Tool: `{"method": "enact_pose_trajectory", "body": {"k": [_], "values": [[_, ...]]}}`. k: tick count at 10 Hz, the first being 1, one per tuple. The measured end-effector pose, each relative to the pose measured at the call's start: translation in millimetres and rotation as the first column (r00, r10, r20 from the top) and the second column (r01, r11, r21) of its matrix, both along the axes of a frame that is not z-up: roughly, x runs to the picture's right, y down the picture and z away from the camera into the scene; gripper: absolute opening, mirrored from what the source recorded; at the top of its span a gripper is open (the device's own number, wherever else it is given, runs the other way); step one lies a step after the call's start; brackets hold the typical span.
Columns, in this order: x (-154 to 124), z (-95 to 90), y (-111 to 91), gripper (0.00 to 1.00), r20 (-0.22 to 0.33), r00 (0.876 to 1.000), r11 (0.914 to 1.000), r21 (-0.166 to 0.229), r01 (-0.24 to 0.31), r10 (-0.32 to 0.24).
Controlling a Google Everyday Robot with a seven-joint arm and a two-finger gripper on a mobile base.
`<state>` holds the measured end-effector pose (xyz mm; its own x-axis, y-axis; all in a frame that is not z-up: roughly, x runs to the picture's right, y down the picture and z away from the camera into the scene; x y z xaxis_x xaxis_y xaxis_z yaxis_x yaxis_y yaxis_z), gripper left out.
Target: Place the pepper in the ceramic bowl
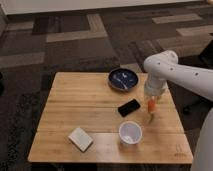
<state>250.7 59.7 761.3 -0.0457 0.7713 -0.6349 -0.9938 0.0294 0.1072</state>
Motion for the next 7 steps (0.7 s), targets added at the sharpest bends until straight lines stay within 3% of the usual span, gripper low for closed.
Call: {"method": "enact_pose_trajectory", "body": {"k": [4,7], "values": [[17.2,21.4,-40.2,0.00,0.014,0.998,0.9980,0.002,0.063,-0.063],[-4.8,47.2,-72.9,0.00,0.078,0.986,0.9894,0.007,0.145,-0.145]]}}
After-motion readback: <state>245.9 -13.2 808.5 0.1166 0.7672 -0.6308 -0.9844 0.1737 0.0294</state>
